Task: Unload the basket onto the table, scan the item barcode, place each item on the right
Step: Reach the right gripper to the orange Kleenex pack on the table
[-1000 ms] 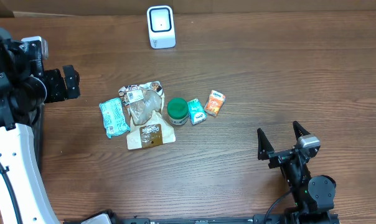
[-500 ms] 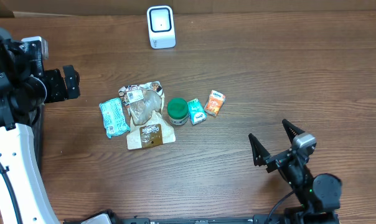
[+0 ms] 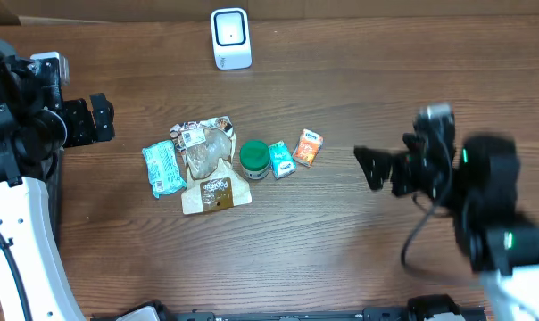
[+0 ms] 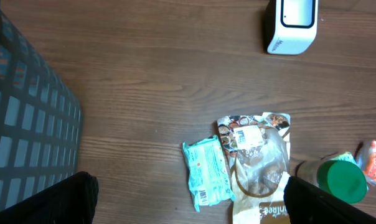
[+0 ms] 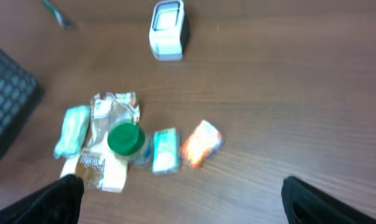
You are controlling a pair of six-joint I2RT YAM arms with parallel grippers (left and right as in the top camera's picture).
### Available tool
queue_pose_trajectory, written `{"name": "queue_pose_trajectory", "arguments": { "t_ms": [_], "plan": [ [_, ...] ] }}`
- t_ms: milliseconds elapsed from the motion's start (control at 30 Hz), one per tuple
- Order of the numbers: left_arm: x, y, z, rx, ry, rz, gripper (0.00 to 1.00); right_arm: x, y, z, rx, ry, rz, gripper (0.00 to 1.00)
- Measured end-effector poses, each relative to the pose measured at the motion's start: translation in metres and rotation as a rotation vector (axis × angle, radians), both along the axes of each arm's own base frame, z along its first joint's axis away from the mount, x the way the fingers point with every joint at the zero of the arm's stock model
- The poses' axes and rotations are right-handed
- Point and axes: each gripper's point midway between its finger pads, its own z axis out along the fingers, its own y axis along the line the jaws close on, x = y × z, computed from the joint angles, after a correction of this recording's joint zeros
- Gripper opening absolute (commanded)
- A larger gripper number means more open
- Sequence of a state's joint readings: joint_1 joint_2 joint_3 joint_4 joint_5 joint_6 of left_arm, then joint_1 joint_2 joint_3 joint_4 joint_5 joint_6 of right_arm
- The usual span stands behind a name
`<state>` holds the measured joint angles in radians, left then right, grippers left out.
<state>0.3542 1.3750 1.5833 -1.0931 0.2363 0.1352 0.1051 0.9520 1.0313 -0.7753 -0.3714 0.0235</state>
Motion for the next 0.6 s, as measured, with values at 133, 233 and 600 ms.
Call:
{"name": "queue_pose_trajectory", "arguments": {
  "t_ms": [133,233,600],
  "plan": [
    [0.000,0.000,0.000,0.000,0.000,0.000,1.00,0.027,0.008,-0.002,0.006,0.176,0.026,1.00],
    [0.000,0.000,0.000,0.000,0.000,0.000,0.99,0.055,0.017,-0.007,0.049,0.237,0.032,0.95],
    [0.000,0.000,0.000,-0.001,0.002,0.000,1.00,0.116,0.062,-0.069,0.192,0.375,0.044,0.54]
  ]
}}
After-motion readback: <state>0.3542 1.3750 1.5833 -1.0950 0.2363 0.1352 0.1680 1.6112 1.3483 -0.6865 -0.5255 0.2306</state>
